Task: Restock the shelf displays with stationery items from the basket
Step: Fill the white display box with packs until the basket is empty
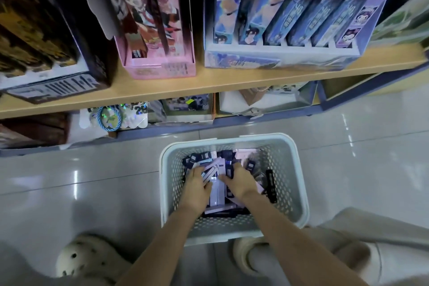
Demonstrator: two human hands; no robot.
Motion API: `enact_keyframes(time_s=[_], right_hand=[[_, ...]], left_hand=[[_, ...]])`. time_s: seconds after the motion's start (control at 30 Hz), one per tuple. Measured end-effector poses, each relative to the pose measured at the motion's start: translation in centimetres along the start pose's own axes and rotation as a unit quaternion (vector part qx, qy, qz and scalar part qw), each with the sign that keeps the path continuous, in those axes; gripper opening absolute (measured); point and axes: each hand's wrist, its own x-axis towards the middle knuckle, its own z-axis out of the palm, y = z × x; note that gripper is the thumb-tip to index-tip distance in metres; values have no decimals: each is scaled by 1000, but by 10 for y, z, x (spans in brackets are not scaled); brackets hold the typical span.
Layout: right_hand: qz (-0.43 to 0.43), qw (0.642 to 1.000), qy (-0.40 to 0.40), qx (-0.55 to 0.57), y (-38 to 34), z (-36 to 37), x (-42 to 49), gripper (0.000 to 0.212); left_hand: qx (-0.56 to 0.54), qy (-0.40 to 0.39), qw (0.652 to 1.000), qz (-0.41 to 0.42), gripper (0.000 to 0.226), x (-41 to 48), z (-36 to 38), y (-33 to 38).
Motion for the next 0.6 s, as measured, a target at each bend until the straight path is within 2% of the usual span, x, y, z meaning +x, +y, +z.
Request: enact_keyframes(time_s=[0.1,0.2,0.3,0.37,0.53,0.6], right_hand=[[0,1000,2,21,1,-2,-2,25],[4,999,-17,31,5,-6,-1,27],[-1,998,-29,51,6,-9,1,18],[-10,997,-22,78,7,-12,-1,21],[-25,985,36,166,11,-18,-8,22],[-33,975,31,218,9,-23,-15,13]], left_hand=[[36,10,999,4,47,7,7,0],[76,30,997,-1,44,8,13,0],[83,38,996,-6,38,9,16,1],[89,31,996,3,35,10,15,1],[-45,29,998,-31,28,9,6,7],[-85,23,996,-32,23,9,3,8]])
